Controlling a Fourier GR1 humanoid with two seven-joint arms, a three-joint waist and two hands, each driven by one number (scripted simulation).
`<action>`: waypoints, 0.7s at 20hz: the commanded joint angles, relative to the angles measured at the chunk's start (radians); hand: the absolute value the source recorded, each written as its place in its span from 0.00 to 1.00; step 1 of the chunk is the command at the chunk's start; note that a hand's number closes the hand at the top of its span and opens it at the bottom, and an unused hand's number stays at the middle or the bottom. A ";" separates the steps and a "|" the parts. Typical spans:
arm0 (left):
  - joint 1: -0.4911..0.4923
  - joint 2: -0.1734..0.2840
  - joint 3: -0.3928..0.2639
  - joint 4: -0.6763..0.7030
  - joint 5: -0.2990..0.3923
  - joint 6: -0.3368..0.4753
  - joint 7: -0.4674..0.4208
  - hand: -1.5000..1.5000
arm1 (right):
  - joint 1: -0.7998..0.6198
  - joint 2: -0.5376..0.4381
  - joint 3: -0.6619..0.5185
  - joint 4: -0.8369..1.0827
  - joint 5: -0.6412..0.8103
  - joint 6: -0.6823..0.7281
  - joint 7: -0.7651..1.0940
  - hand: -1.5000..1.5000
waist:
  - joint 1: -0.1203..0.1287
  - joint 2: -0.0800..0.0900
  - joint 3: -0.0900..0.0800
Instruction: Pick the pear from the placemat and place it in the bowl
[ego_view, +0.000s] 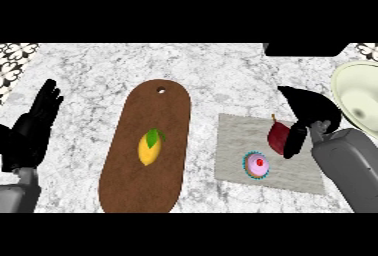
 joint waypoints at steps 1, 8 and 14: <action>-0.051 -0.011 0.015 0.005 -0.035 0.011 0.049 0.50 | 0.100 0.030 -0.011 -0.111 0.017 0.041 0.055 0.00 | -0.010 -0.002 0.000; -0.027 -0.013 0.064 -0.025 -0.036 -0.057 0.051 0.50 | 0.036 0.097 -0.066 0.124 0.153 -0.017 -0.088 0.00 | 0.001 0.001 0.000; -0.009 -0.069 0.084 0.034 -0.069 -0.084 -0.034 0.50 | 0.071 0.149 -0.090 0.079 0.233 0.002 -0.073 0.00 | -0.002 0.000 0.000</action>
